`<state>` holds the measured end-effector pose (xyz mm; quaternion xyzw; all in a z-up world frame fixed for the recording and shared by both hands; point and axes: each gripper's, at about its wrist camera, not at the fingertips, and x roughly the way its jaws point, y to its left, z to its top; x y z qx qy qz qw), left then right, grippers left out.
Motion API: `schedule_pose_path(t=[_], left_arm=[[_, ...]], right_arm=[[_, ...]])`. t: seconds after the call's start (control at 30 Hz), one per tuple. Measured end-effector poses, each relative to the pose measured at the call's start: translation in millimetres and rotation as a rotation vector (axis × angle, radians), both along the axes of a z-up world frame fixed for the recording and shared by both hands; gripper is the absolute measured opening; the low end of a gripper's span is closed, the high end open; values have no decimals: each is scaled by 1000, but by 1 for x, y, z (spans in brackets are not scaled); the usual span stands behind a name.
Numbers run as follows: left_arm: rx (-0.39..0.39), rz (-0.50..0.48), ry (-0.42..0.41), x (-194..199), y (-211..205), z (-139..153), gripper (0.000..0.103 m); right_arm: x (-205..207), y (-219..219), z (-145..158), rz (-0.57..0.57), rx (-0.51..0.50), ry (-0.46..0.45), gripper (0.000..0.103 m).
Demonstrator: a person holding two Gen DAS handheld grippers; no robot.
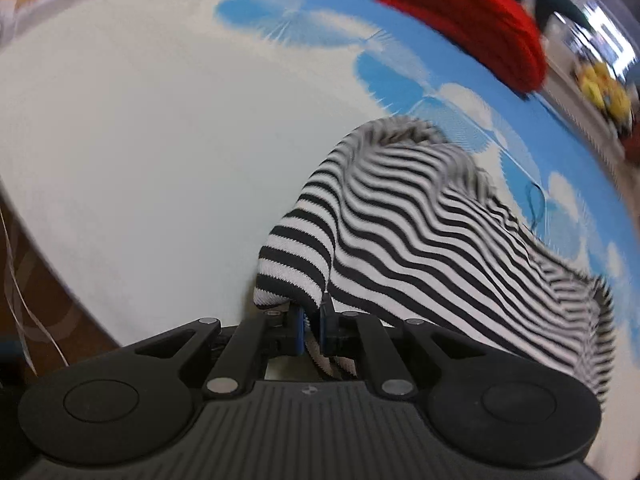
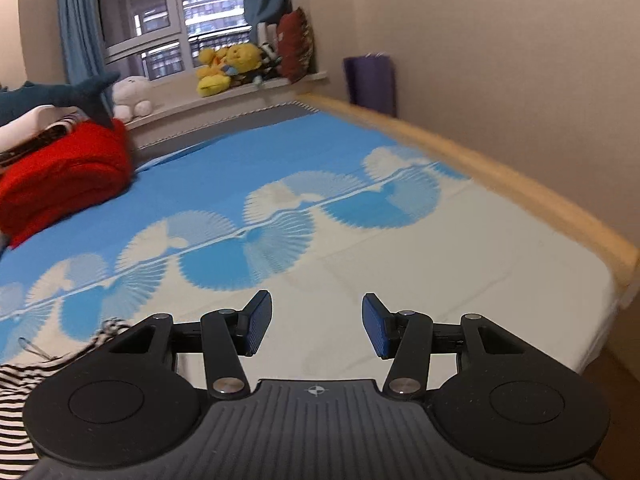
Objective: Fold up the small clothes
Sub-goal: 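Pinch the shirt edge with the right tool while the left tool keeps holding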
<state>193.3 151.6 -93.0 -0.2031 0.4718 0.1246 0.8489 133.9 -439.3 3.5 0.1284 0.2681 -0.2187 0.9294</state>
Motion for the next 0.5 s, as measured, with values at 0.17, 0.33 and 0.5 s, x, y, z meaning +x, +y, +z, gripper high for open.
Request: schedule_pose_path(t=[0.17, 0.33, 0.5], left_arm=[[313, -193, -135, 6, -102, 58, 6], [475, -491, -319, -5, -260, 85, 6], [525, -891, -386, -48, -413, 40, 6]], right_arm=[[-17, -28, -7, -19, 44, -35, 52], [-34, -53, -9, -6, 77, -73, 52], [-40, -68, -10, 12, 65, -94, 52]])
